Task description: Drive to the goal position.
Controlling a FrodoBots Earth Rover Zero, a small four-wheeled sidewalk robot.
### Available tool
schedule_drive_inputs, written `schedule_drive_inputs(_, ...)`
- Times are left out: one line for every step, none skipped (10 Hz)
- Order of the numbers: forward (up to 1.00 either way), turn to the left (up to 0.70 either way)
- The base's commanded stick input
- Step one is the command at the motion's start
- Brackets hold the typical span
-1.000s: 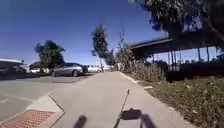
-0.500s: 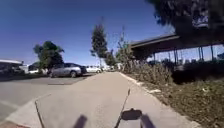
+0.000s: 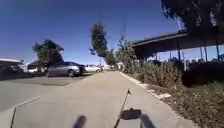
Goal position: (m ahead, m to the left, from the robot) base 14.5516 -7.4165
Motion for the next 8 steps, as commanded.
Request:
schedule_drive_inputs(1.00,0.00)
schedule_drive_inputs(1.00,0.00)
schedule_drive_inputs(1.00,0.00)
schedule_drive_inputs(1.00,0.00)
schedule_drive_inputs(1.00,0.00)
schedule_drive_inputs(1.00,0.00)
schedule_drive_inputs(1.00,0.00)
schedule_drive_inputs(1.00,0.00)
